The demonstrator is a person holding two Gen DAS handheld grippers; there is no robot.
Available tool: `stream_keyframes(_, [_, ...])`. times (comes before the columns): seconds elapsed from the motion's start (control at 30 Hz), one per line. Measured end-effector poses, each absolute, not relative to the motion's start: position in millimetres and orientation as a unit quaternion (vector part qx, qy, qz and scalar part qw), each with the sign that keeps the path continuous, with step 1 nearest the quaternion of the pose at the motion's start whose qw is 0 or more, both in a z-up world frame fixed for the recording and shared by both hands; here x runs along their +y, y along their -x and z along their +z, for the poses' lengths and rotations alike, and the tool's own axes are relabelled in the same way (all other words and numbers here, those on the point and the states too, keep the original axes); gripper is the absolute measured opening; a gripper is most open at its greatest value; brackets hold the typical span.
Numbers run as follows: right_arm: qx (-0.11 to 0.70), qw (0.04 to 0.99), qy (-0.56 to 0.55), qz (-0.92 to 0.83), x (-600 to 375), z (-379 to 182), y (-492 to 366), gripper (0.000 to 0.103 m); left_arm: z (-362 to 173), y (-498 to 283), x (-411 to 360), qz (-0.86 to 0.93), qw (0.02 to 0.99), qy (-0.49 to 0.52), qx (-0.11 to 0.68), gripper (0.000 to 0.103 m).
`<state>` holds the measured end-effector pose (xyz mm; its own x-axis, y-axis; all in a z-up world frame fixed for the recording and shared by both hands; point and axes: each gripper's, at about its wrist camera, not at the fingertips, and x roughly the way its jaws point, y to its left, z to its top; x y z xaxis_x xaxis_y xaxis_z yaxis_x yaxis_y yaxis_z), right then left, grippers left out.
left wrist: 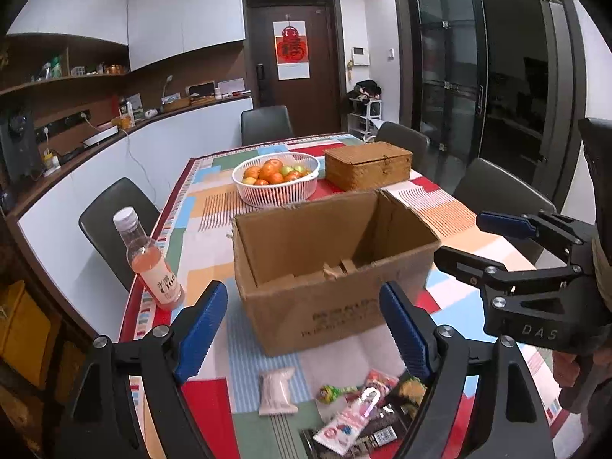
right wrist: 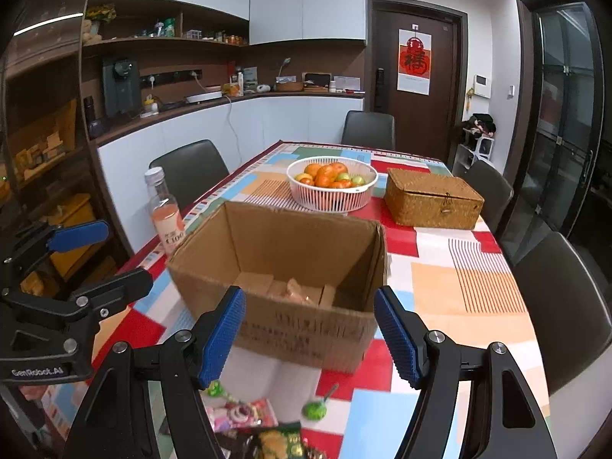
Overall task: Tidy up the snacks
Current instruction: 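Move both grippers back down to the remaining snacks on the table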
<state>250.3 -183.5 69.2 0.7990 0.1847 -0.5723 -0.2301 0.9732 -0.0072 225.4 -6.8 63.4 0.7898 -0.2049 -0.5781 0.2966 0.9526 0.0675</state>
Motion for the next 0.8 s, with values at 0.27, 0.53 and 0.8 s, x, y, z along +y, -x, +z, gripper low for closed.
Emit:
stream_keyframes(0.27, [0.319, 0.941, 0.037, 0.107, -192, 53, -223, 0.070, 41, -196, -12, -0.142, 0.933, -0.092, 0.317, 0.082])
stream_keyframes(0.53, [0.366, 0.925, 0.031, 0.096, -198, 20, -202, 0.070, 10, -179, -13, -0.154, 0.915, -0.096, 0.360, 0.082])
stream_keyframes(0.8, [0.424, 0.901, 0.008, 0.087, -211, -16, -192, 0.070, -18, -179, -27, -0.166, 0.896, -0.107, 0.399, 0.082])
